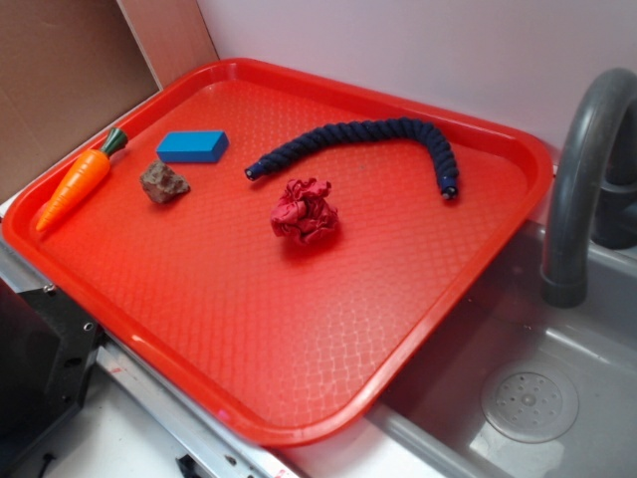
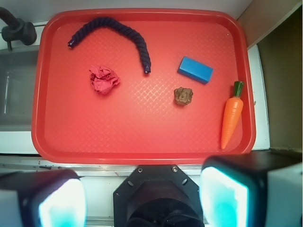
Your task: Grab the rock.
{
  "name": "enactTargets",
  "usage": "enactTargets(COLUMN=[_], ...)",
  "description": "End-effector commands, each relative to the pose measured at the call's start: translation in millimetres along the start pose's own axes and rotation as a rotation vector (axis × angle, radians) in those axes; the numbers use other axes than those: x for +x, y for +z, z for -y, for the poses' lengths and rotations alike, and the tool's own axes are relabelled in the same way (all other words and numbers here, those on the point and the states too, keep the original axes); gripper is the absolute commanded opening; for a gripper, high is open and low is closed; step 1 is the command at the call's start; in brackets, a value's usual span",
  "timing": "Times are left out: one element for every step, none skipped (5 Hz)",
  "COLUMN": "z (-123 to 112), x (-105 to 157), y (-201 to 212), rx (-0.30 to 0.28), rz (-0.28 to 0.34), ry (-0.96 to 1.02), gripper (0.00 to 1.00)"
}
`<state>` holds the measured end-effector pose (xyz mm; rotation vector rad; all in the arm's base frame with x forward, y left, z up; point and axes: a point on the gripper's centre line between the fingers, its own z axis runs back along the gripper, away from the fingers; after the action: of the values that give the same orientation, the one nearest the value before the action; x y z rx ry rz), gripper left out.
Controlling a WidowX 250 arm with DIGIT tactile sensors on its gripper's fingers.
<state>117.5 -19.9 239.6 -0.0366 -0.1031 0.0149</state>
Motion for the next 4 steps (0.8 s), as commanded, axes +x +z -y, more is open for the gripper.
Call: enactTargets(z=[0, -7, -18, -44], x=[0, 8, 20, 35], y=[0, -9, -23, -51], rx=[0.000, -0.010, -0.019, 0.002], rz=[0.000, 0.153, 0.266, 0.298], ry=[0.000, 0.243, 0.489, 0.699], gripper=[1.00, 1.00, 1.00, 1.00])
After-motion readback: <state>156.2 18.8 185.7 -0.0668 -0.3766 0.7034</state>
